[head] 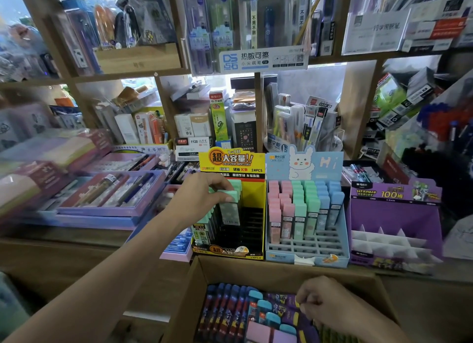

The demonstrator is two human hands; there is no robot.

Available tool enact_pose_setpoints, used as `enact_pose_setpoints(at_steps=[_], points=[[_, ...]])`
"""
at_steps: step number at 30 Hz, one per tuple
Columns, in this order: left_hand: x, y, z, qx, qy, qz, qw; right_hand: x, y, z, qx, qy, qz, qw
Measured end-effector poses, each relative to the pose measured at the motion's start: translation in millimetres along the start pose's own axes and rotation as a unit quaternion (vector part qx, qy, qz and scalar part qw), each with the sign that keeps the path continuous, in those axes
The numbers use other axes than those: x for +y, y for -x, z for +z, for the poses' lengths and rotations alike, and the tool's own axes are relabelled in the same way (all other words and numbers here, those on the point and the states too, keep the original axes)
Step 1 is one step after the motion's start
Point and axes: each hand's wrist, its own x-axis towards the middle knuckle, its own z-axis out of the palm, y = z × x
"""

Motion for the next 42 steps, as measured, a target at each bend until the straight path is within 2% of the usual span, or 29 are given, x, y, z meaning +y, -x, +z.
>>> enact_pose_setpoints(at_steps=[9,21,26,28,31,34,38,42], points=[[-7,3,6,0.027,-0.04,0.009,0.999,3,-4,1,-0.002,-0.001,-0.001,1.0],[5,15,7,0.05,-0.155,0.041,0.986,3,0,3,0.005,-0.022,-0.021,1.0],[27,66,14,0.136,-0.102,0.07,0.983,-4,6,9,0.027,-0.056,-0.052,0.997],[36,95,22,0.137,-0.055,0.077,0.986,-8,8,11,0.039,-0.053,-0.063,0.996],[39,133,46,0.082,0.037,0.046,0.995,-14,13,14,0.041,-0.031,-0.075,0.996],[30,158,78,-0.007,0.082,-0.055,0.995,-20,19,19,0.029,0.021,-0.073,0.997],[16,179,107,-0.146,0.063,-0.172,0.972,-24,28,31,0.015,0.072,-0.048,0.996],[9,193,117,-0.25,0.02,-0.229,0.941,-23,40,46,0.018,0.1,0.007,0.995]])
